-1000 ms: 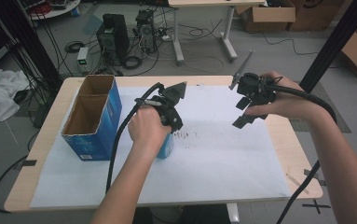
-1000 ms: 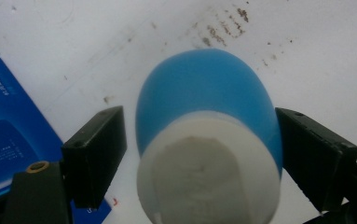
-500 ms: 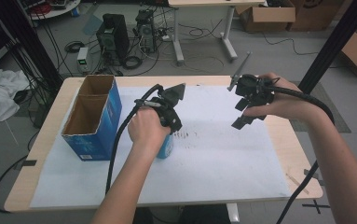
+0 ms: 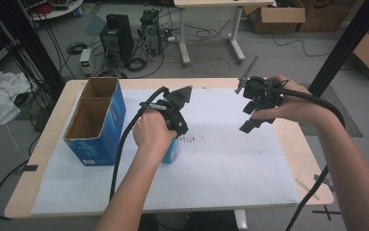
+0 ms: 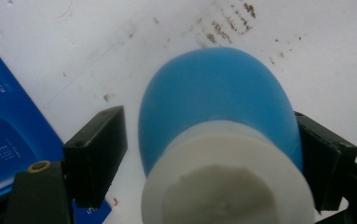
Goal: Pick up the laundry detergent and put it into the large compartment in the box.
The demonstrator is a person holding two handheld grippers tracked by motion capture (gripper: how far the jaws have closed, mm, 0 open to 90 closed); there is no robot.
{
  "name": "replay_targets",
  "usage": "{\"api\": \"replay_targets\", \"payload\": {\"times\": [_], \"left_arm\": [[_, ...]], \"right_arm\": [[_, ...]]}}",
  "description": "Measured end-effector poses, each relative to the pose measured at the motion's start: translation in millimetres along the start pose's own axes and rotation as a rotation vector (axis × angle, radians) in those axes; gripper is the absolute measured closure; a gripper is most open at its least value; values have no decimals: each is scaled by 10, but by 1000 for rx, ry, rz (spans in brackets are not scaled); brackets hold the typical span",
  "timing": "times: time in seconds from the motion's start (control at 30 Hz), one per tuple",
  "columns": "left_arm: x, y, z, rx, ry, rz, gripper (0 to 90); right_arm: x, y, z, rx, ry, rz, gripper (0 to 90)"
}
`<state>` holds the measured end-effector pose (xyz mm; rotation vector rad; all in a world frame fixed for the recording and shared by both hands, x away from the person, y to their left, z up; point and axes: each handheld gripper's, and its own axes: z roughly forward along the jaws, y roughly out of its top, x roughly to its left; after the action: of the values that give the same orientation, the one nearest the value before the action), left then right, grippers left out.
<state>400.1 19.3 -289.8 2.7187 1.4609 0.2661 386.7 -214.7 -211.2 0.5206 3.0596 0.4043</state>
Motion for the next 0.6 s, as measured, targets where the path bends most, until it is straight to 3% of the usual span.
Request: {"api": "replay_targets", "payload": {"times": [0.6], "left_arm": [[-2, 14, -18, 11, -17, -39, 268]], "right_arm": [[-14, -1, 25, 1, 8, -1, 265]]}}
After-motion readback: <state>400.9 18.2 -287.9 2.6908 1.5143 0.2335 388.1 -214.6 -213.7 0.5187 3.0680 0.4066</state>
